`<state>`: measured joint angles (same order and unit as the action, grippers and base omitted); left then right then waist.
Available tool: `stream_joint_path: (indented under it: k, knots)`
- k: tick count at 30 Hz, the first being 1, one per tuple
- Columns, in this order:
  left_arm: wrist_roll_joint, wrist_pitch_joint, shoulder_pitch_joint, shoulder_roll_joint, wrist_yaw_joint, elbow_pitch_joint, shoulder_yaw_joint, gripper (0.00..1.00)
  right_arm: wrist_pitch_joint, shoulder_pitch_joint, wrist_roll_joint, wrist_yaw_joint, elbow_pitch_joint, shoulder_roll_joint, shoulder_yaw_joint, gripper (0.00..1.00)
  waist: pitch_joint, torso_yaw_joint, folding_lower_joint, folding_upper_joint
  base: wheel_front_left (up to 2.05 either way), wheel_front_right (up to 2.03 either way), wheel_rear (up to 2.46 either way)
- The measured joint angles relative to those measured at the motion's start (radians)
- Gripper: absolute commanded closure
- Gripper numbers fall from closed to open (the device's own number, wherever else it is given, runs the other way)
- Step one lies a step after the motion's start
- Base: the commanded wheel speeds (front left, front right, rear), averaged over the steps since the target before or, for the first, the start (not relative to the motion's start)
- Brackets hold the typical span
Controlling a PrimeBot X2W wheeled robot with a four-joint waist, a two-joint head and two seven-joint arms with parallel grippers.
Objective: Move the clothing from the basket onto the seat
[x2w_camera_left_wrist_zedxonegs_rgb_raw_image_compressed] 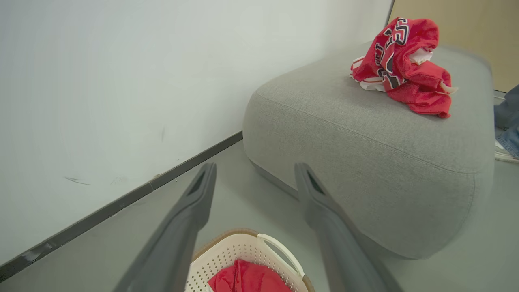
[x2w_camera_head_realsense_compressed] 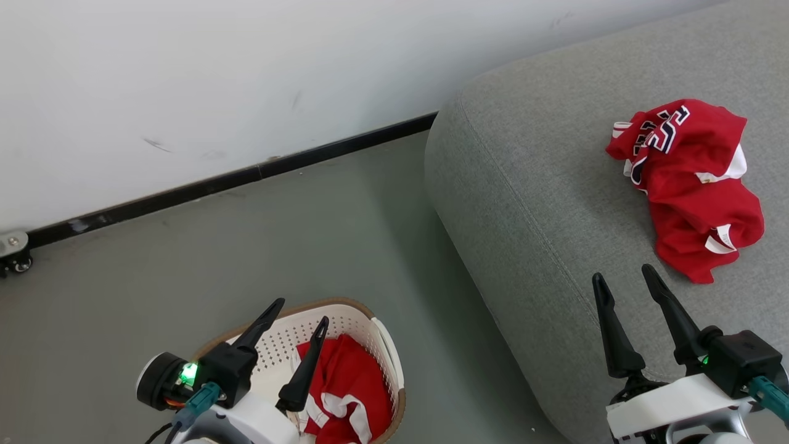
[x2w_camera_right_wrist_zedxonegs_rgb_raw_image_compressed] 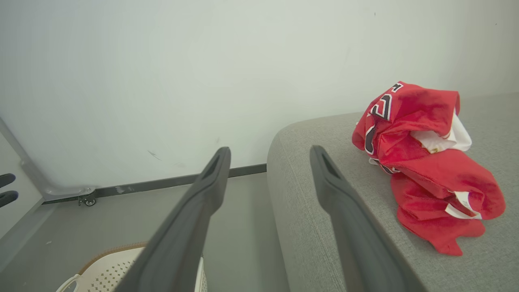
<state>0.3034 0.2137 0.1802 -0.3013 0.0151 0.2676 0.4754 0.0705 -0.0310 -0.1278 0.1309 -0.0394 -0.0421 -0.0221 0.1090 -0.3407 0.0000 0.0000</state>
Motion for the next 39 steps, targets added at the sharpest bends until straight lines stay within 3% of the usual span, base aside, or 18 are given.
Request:
stream_joint_path:
  k: [11,39]
  knots:
    - [-0.026,-0.046,0.075,0.011,-0.041,0.086,0.038,0.00,0.004,0.016,-0.001,0.000,0.021,0.000,-0.008,0.00,0.076,-0.018,0.0000,0.0000,0.00,0.00,0.00]
    - [-0.139,-0.127,0.251,-0.014,-0.068,0.315,0.116,0.00,0.057,0.115,-0.053,0.000,0.062,0.003,-0.013,0.00,0.302,-0.058,0.0000,0.0000,0.00,0.00,0.00]
